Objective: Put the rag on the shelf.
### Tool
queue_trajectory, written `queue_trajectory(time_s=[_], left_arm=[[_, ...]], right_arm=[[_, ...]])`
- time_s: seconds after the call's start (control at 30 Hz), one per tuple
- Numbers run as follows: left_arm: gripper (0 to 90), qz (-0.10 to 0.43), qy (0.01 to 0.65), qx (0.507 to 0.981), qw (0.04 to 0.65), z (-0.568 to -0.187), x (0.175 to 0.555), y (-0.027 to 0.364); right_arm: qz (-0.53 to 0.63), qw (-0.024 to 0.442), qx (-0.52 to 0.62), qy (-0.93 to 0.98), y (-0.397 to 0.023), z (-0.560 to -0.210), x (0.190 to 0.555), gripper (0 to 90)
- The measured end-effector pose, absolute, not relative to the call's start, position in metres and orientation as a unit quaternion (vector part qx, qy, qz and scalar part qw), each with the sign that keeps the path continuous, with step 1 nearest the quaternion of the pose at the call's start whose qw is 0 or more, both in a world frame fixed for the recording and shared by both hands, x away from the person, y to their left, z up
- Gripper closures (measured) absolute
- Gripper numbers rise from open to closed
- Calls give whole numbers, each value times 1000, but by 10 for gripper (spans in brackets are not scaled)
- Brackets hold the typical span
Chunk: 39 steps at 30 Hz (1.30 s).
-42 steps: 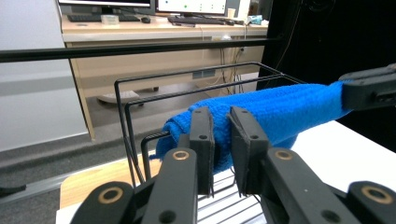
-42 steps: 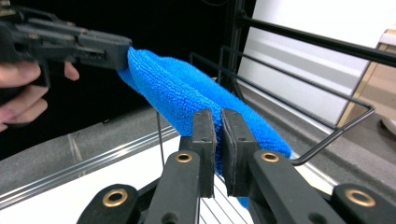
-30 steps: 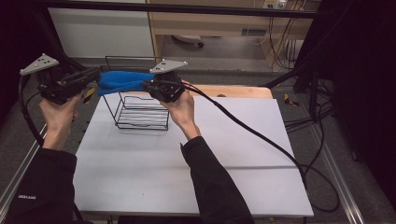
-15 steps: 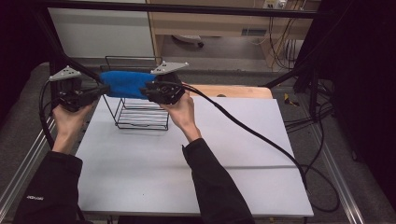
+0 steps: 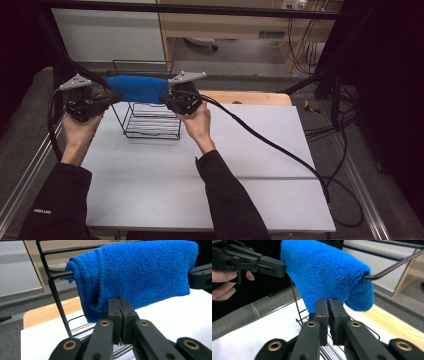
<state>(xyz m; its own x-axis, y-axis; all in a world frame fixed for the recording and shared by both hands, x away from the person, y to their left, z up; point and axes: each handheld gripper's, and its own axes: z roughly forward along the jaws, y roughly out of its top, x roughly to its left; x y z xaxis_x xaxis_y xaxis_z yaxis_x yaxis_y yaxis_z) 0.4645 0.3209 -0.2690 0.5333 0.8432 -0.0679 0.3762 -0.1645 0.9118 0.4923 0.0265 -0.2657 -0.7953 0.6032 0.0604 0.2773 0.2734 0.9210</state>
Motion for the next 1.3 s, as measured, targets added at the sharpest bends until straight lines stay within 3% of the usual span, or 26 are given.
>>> queue_trajectory(time_s=[0.27, 0.53, 0.7, 0.97, 1.3], left_arm=[[762, 230, 414, 731, 491, -274, 448, 320], [470, 205, 419, 751, 467, -288, 437, 321], [353, 196, 420, 755, 463, -304, 430, 319], [142, 186, 422, 775, 433, -327, 419, 305], [75, 173, 407, 789, 427, -356, 405, 285]], right_arm=[[548, 154, 263, 779, 15, -255, 478, 640], [544, 165, 272, 776, -10, -250, 468, 305], [534, 155, 281, 782, -28, -256, 464, 160], [533, 145, 304, 777, -64, -271, 456, 57], [525, 134, 332, 772, -113, -299, 440, 18]])
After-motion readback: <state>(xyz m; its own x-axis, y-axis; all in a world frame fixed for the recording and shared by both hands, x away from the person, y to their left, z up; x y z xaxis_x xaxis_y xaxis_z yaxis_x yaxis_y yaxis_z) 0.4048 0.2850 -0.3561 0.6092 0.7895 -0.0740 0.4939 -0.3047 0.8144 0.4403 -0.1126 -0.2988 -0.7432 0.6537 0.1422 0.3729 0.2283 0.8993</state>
